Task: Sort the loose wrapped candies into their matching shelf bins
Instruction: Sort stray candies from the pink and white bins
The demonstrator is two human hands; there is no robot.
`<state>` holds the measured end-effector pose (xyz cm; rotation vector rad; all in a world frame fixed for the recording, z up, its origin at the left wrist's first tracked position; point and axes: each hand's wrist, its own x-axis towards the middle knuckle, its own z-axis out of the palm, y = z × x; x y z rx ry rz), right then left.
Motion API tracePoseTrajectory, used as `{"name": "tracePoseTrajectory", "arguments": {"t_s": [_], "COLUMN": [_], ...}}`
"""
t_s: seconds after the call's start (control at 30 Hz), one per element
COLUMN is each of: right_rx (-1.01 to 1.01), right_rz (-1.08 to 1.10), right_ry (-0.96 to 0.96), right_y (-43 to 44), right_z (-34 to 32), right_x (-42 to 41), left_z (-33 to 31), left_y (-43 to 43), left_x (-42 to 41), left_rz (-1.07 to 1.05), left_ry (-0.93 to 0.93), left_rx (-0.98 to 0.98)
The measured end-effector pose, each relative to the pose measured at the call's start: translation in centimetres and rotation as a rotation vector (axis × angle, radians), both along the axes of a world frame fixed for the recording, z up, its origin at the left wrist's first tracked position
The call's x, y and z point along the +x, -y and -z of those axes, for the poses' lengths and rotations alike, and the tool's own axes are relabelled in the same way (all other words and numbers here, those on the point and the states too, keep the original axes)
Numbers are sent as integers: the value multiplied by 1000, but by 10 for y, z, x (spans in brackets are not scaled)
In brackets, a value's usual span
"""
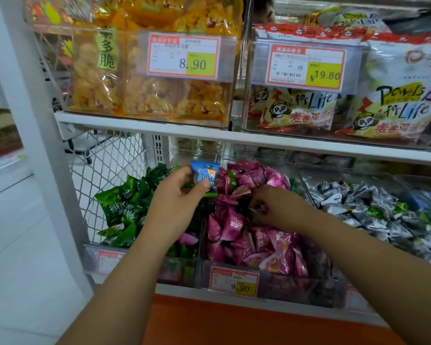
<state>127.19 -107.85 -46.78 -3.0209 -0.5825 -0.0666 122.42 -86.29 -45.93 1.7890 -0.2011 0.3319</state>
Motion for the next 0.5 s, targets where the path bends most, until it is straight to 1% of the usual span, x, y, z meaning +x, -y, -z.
{"name": "tracePoseTrajectory", "arguments": {"t_s": [0.03, 0.13, 0.23, 0.37, 0.43, 0.5], "right_rx": [50, 285, 514, 817, 889, 866], "right_rz": [12, -9, -23, 146, 249, 350], "right_ry": [21, 56, 141, 308, 389, 463], "right_y": [3, 13, 20, 38, 54, 72], "right_z": [-1, -5, -12, -19, -17, -14], "right_x": [-3, -14, -28, -48, -58, -64], "left_z": [1, 3, 4, 7, 7, 7], "left_y": [0, 2, 8, 17, 22, 26], "left_x": [0, 1, 0, -1, -1, -1], "left_rz": [5, 11, 21, 28, 33, 44], "left_ry": [-6, -17, -16, 19, 28, 27], "left_rx": [-1, 11, 39, 112, 133, 147]}}
